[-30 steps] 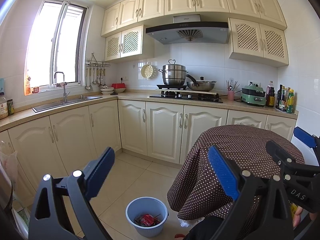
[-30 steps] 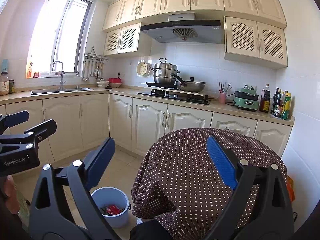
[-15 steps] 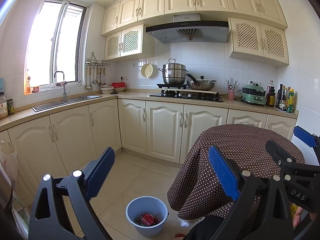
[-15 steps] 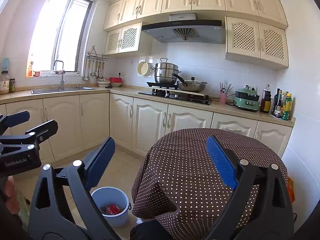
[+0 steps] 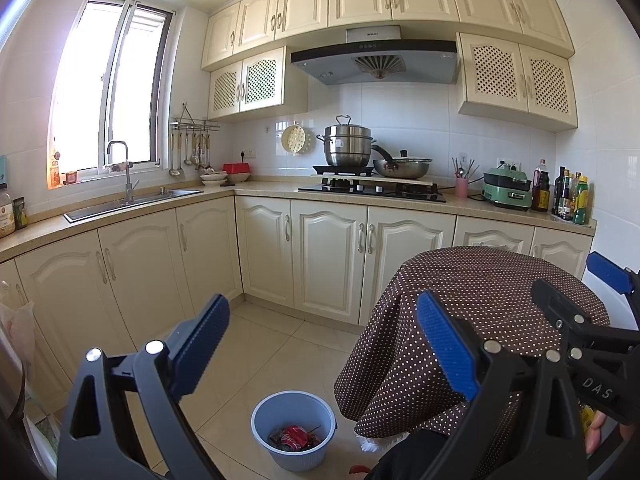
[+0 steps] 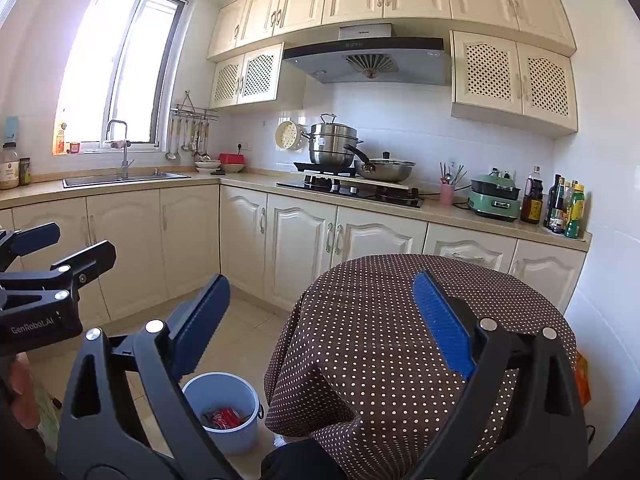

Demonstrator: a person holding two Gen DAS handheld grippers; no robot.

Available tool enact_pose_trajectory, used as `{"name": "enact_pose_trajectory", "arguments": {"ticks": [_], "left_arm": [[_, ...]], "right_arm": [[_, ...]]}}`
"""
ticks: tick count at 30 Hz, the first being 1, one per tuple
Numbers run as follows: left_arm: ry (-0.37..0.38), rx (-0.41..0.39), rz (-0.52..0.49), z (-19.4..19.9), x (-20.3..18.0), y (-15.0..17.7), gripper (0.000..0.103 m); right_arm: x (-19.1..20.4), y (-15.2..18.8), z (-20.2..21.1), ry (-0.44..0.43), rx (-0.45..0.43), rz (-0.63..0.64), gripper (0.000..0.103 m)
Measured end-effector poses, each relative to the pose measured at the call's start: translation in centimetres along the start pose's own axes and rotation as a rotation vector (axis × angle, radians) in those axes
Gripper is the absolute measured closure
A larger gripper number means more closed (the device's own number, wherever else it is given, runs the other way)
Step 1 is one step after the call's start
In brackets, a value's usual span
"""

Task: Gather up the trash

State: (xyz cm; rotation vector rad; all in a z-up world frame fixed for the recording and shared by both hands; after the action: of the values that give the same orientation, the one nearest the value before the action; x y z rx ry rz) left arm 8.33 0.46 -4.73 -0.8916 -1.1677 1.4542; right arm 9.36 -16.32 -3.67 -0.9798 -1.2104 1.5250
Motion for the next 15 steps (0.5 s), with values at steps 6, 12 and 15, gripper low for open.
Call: {"name": "enact_pose_trajectory", "arguments": {"ticks": [6, 12, 15], "left_arm": [[0.001, 0.003, -0.001, 0.0, -0.1, 0.1, 0.01], [0.004, 0.015, -0.007, -0.6, 0.0, 0.2, 0.01], [0.001, 0.022, -0.011, -1.0, 0.1, 0.4, 0.01]], "right_arm": [[-0.2, 0.2, -0.1, 0.002, 0.004, -0.006, 0.012], [-0.6, 0.5, -0.3, -0.001, 0.015, -0.02, 0.012], [-1.4, 0.6, -0.7, 0.003, 0.025, -0.037, 0.012]]}}
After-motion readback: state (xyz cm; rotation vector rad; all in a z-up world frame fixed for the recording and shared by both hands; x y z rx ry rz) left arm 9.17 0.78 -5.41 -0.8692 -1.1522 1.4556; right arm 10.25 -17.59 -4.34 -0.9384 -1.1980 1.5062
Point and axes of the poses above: each gripper's, at about its wrist camera, not at the fingertips, and z roughly against the way its jaws point, x to its left, y to its underside, the point moved 8 cm from there along -z, roughly the way its jaws point, and after that the axes turned 12 degrees about -y, right-handed, at the moved point
